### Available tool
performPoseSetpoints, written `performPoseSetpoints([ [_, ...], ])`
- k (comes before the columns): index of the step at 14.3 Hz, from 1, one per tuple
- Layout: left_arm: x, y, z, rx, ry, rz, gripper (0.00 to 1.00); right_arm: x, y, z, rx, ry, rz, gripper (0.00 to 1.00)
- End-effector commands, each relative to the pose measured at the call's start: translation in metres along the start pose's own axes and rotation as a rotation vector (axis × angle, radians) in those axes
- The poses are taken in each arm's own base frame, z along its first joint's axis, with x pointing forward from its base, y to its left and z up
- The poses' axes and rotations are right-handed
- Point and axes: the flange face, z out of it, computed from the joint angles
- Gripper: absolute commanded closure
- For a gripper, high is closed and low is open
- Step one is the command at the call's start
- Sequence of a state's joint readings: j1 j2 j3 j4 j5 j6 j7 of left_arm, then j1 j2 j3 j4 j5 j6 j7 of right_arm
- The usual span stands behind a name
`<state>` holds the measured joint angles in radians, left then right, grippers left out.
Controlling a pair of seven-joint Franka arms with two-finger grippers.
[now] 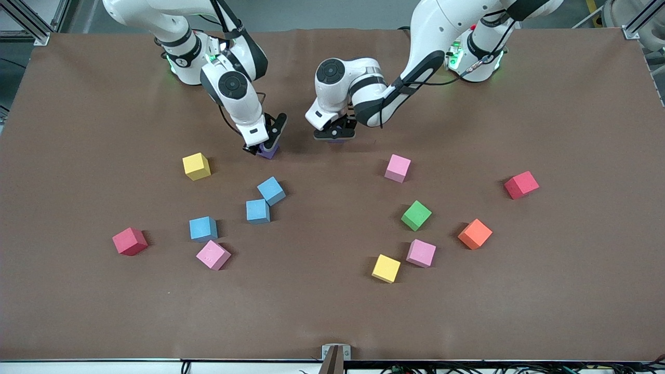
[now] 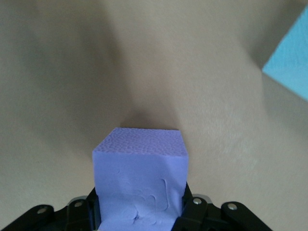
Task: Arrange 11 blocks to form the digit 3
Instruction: 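Lower both purple blocks side by side at the table center, release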
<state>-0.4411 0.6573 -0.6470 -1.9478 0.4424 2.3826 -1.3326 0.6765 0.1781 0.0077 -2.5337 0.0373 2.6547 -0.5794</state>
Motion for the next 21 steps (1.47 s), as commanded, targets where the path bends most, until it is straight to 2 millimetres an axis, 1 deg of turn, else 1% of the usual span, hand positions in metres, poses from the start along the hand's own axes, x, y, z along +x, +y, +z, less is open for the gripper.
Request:
performPoseSetpoints([
  [1,0.005,0.007,0.002,0.004,0.007,0.018,0.61,-0.001,0.001,-0.007,-0.005,0.015,-0.092,0.77],
  [3,0.006,0.006,0.002,0.009,0.007,0.026,0.61,0.0,0.001,-0.008,-0.009,0.017,-0.161,0.77],
  [5,0.006,0.006,0.002,0.014,0.006,0.038,0.62,0.0,0.007,-0.01,-0.015,0.023,-0.247,0.77],
  [6,0.008,0.006,0.0,0.016,0.008,0.049,0.62,0.001,0.009,-0.012,-0.018,0.026,-0.263,0.77],
  [9,0.018,0.009,-0.008,0.017,0.015,0.047,0.62,0.004,0.011,-0.015,-0.016,0.025,-0.266,0.77],
  [12,0.025,0.005,-0.005,0.029,0.03,0.067,0.62,0.004,0.011,-0.014,-0.016,0.025,-0.263,0.77],
  [15,0.025,0.003,-0.002,0.033,0.031,0.067,0.6,0.005,0.01,-0.015,-0.016,0.026,-0.262,0.77],
  [16,0.025,0.004,0.0,0.034,0.028,0.061,0.48,0.005,0.01,-0.015,-0.016,0.026,-0.259,0.77],
  [17,0.024,0.004,0.0,0.036,0.028,0.051,0.0,0.005,0.01,-0.015,-0.016,0.026,-0.257,0.77],
  [18,0.025,0.004,0.0,0.034,0.028,0.047,0.0,0.005,0.01,-0.015,-0.014,0.023,-0.256,0.77],
  [21,0.029,0.001,-0.009,0.042,0.04,0.005,0.0,0.005,0.009,-0.015,-0.01,0.02,-0.253,0.77],
])
